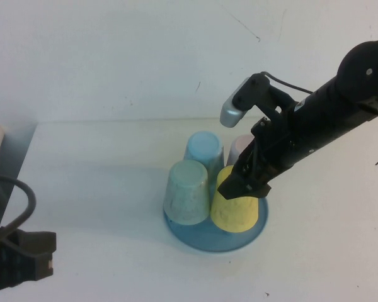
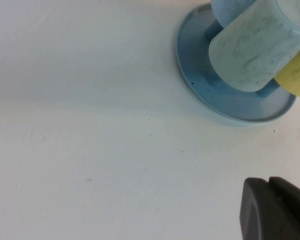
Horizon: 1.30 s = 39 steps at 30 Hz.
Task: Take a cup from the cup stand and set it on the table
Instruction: Pick up the cup from the rack
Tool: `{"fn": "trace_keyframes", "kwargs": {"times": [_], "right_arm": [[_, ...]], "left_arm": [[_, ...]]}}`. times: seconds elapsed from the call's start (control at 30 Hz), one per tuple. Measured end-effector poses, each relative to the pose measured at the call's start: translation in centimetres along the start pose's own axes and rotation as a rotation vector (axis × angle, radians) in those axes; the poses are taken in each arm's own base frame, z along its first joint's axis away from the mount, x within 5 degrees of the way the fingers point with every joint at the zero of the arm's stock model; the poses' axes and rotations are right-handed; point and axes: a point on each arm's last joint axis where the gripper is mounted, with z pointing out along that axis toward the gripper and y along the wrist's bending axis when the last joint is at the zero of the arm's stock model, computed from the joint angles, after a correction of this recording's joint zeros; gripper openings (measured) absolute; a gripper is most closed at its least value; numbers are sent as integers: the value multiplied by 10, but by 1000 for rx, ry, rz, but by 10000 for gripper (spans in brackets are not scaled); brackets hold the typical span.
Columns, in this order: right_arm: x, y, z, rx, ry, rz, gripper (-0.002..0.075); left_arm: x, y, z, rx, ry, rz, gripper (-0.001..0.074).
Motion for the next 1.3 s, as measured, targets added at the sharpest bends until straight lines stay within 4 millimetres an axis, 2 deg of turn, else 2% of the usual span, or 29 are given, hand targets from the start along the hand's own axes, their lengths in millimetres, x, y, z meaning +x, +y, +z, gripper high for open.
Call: {"fn": "trace_keyframes", "kwargs": {"times": [0.27, 0.4, 0.57, 0.83, 1.03, 1.3], "right_arm": [[11, -4, 21, -58, 72, 1, 692], [10, -6, 22, -43, 61, 2, 677], [9, -7, 22, -30, 46, 2, 582], [7, -7, 21, -31, 44, 0, 582], [-7, -3, 7, -84, 44, -12, 582], [-47, 8, -36, -147, 19, -2, 582]], "left_arm": [[0, 0, 0, 2, -3, -3, -3], [0, 0, 0, 1, -5, -3, -3], [-1, 0, 0, 2, -6, -4, -3], [-1, -3, 0, 32, -15, -34, -3], [-5, -11, -1, 128, -53, -70, -3], [-16, -27, -6, 321, -154, -163, -3]]}}
